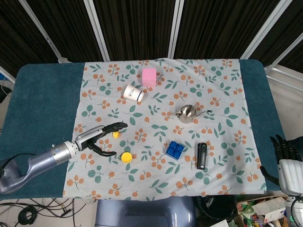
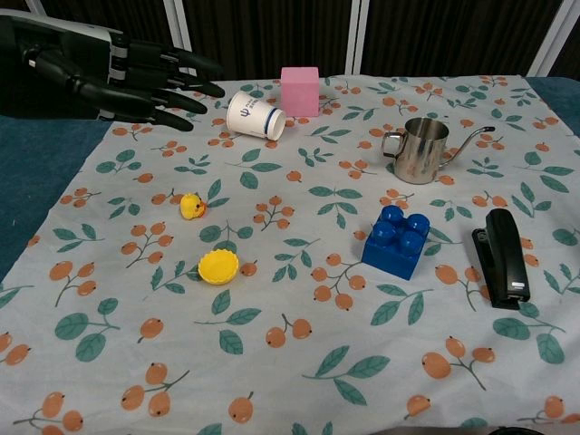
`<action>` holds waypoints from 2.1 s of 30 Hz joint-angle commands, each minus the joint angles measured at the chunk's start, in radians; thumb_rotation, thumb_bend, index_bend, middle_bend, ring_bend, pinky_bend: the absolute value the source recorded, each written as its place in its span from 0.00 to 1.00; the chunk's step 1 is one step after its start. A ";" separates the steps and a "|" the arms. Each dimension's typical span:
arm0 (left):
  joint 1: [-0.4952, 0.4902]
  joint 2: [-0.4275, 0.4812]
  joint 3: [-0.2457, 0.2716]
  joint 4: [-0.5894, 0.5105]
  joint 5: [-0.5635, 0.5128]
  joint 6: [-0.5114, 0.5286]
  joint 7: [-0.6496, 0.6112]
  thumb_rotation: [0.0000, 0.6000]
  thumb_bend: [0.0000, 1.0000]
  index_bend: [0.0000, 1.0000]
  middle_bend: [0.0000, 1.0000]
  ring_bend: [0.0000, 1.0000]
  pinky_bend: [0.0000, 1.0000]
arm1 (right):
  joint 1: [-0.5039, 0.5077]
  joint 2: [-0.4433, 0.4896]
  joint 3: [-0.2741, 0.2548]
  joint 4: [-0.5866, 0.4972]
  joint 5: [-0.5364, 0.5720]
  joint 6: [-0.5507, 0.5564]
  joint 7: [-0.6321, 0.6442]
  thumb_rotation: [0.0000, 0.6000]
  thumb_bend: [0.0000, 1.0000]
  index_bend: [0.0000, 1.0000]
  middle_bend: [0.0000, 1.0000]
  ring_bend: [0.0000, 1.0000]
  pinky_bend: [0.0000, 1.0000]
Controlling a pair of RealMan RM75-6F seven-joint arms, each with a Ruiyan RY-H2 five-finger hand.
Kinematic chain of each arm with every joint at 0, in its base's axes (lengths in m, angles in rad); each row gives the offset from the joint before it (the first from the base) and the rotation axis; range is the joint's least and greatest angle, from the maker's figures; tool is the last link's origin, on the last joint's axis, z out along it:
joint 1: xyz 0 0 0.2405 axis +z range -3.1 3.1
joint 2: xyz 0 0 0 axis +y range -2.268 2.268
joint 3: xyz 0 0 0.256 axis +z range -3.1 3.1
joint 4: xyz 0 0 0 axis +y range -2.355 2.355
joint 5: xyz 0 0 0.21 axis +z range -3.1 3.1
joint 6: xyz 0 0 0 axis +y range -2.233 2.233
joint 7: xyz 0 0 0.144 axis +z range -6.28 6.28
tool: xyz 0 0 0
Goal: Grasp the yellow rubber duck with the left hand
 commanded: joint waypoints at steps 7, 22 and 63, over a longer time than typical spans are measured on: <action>0.137 -0.142 -0.100 0.082 -0.380 0.032 1.001 1.00 0.18 0.09 0.07 0.00 0.00 | 0.000 0.000 -0.001 -0.002 0.002 -0.003 -0.001 1.00 0.16 0.07 0.03 0.08 0.16; 0.149 -0.341 -0.143 0.186 -0.711 0.052 1.698 1.00 0.18 0.15 0.19 0.00 0.00 | 0.002 -0.001 0.001 -0.001 0.010 -0.010 0.006 1.00 0.16 0.07 0.03 0.08 0.16; 0.134 -0.588 -0.230 0.400 -0.685 -0.063 1.742 1.00 0.26 0.43 0.40 0.00 0.00 | 0.004 0.005 0.003 0.001 0.015 -0.014 0.014 1.00 0.16 0.07 0.03 0.08 0.16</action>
